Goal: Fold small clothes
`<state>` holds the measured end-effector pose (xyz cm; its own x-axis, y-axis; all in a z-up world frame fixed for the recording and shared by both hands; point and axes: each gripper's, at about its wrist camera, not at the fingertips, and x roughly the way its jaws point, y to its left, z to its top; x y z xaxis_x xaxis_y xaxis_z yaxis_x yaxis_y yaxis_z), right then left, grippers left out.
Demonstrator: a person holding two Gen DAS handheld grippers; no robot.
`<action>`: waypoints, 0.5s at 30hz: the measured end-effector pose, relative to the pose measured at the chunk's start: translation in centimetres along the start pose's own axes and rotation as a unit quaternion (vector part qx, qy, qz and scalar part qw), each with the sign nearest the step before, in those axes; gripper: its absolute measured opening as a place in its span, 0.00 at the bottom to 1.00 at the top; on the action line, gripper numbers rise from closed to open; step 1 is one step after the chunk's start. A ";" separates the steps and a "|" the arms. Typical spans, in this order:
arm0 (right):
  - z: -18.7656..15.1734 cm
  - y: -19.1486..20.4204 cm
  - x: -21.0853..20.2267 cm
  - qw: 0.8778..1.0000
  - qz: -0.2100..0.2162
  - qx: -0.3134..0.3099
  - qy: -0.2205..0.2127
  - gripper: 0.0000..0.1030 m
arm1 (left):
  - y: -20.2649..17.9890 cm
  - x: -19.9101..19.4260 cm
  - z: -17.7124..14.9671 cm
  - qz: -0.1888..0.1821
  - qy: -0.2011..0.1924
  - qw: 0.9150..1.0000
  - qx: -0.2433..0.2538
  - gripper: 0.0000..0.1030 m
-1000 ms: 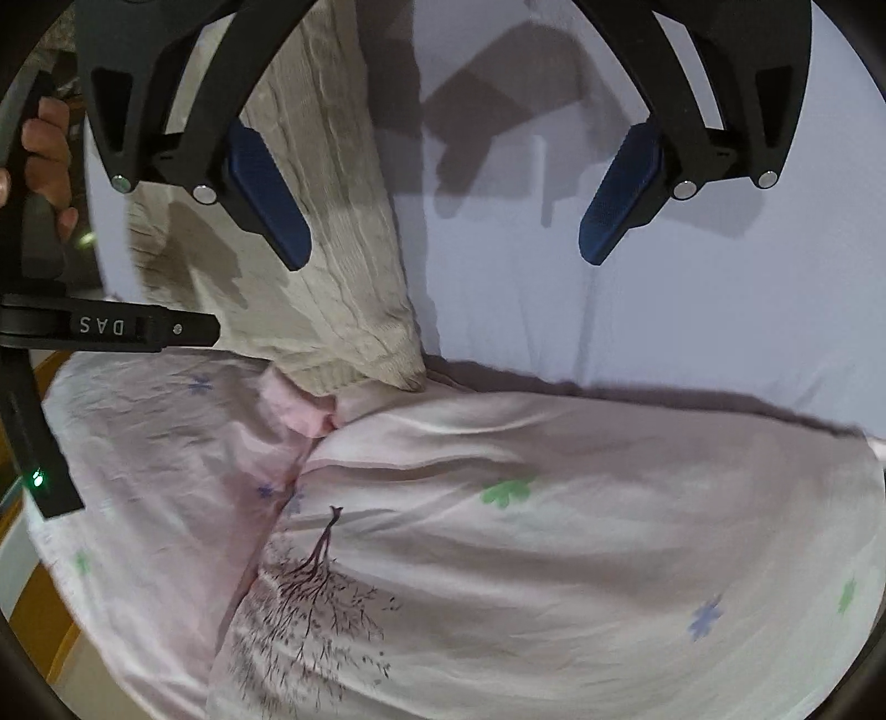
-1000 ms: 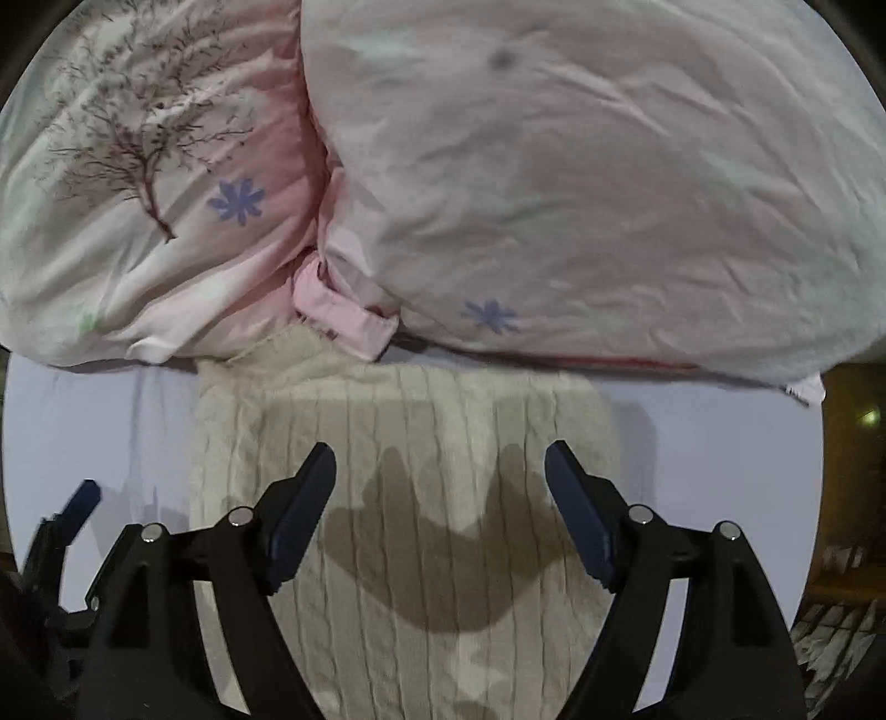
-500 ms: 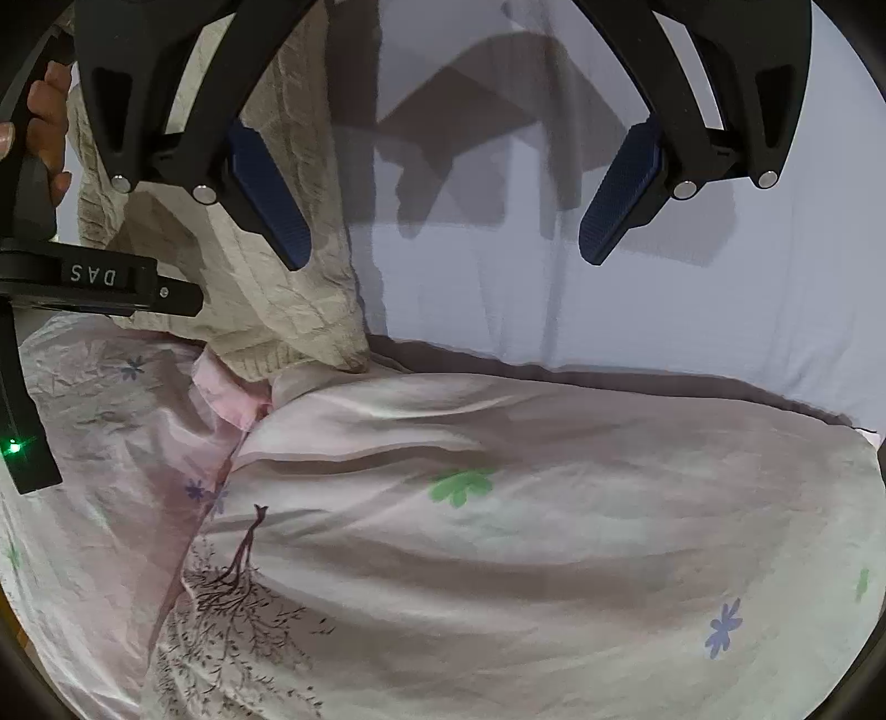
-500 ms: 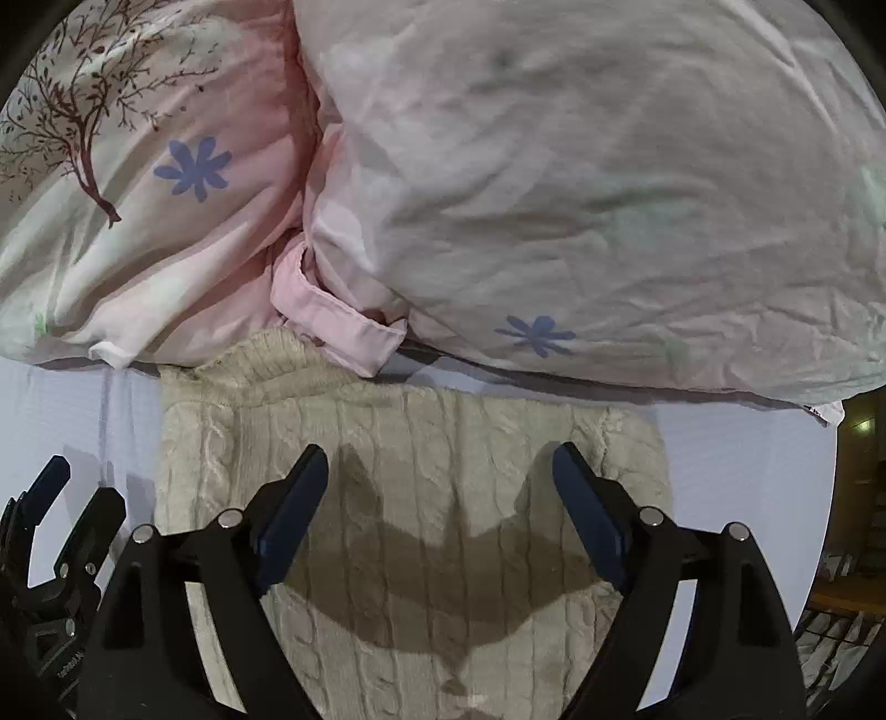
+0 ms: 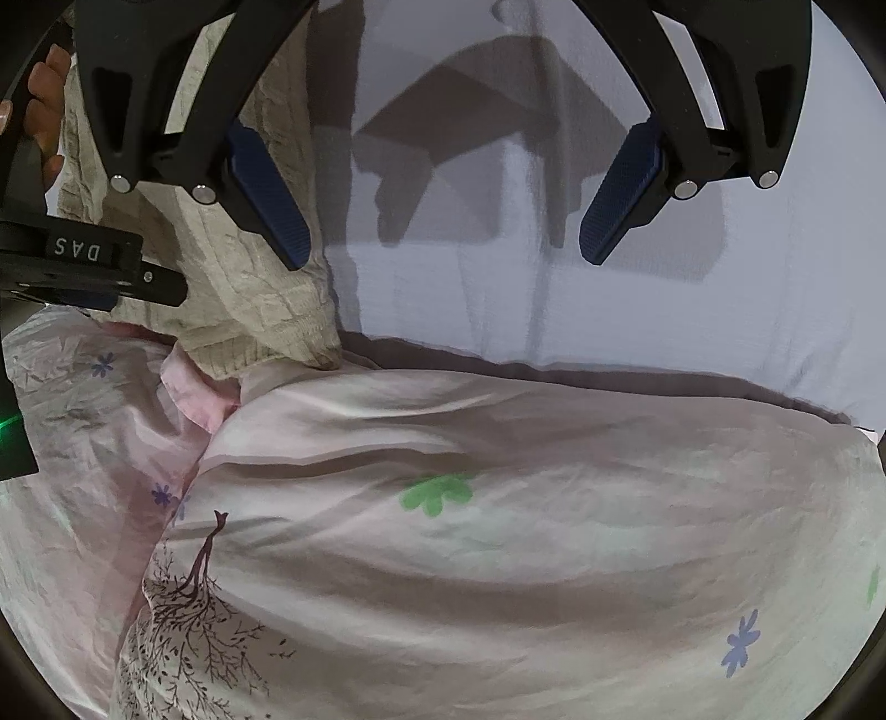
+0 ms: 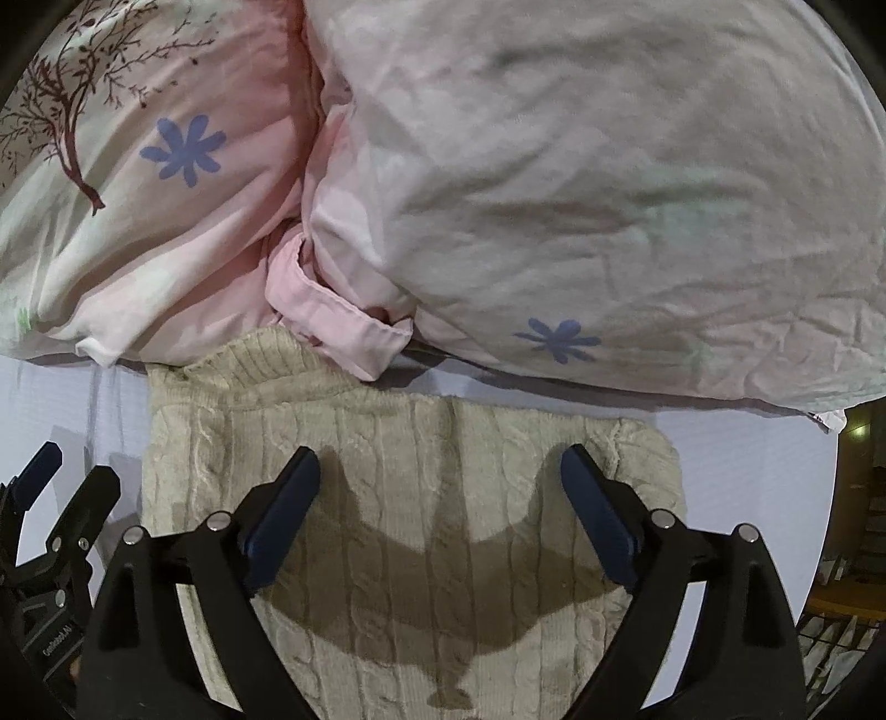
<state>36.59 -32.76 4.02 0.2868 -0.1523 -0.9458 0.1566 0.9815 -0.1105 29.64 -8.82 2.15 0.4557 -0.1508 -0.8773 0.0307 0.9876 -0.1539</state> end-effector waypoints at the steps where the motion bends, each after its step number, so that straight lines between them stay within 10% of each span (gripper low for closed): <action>1: -0.2 -0.1 0.3 1.000 0.001 0.001 0.000 0.87 | -0.1 0.1 0.0 0.002 0.001 1.000 0.002 0.96; 15: -3.1 -0.5 1.2 1.000 0.000 -0.001 -0.012 0.89 | -2.2 1.4 0.2 0.040 0.013 0.999 0.013 0.99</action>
<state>33.90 -33.05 2.00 0.3090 -0.1546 -0.9384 0.1547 0.9817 -0.1108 30.38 -11.23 1.36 0.4341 -0.0731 -0.8979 0.0195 0.9972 -0.0717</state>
